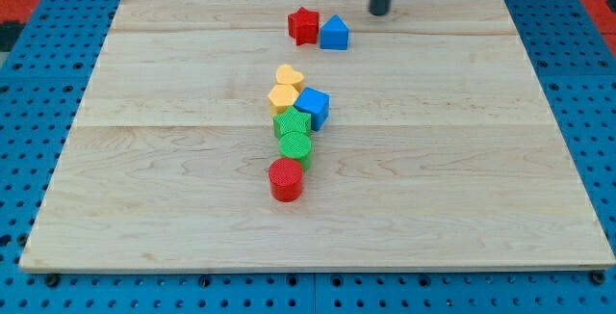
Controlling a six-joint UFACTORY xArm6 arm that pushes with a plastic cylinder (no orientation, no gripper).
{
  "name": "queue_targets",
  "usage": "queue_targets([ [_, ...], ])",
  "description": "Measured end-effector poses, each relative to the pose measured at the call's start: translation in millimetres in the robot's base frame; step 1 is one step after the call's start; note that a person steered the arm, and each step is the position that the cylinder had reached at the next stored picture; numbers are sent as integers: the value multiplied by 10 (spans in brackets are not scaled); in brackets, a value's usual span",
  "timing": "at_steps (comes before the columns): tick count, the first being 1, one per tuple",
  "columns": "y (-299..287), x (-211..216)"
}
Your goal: Push the red star into the group of blocks
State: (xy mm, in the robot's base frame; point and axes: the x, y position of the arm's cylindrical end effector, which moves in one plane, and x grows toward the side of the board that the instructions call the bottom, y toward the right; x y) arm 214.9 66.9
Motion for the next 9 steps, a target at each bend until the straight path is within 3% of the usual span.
queue_targets([
  [1, -787, -62],
  [2, -976, 130],
  [3, -706, 570],
  [5, -597, 938],
  [6, -563, 613],
  [8, -162, 1166],
  [9, -255, 1167],
])
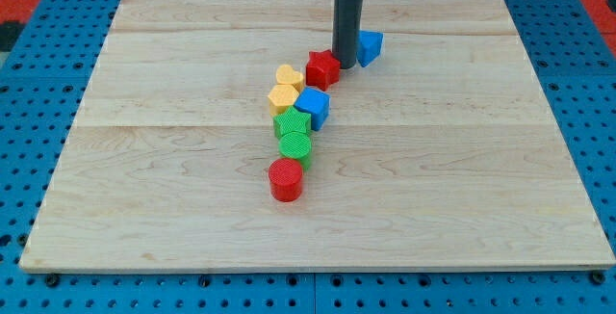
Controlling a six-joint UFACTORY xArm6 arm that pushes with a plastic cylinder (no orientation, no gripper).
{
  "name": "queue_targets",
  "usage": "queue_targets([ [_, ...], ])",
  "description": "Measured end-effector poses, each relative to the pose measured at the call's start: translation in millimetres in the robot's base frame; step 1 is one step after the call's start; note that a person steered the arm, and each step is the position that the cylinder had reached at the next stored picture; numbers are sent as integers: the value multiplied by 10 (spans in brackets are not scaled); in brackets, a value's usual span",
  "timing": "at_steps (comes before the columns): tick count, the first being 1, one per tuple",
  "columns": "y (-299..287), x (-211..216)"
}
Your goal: Push the red star into the group of blocks
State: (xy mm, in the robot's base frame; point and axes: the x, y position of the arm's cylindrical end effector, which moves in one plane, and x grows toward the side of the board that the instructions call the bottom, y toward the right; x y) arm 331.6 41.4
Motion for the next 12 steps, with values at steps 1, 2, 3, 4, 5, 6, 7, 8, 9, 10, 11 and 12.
queue_targets([
  [1, -164, -262],
  [2, -440, -182],
  [3, -417, 6],
  [4, -306, 113],
  [5, 96, 79],
  [6, 383, 163],
  [7, 208, 204],
  [8, -41, 205],
  [9, -260, 204],
  [10, -123, 111],
  [11, -45, -337],
  [12, 283, -582],
])
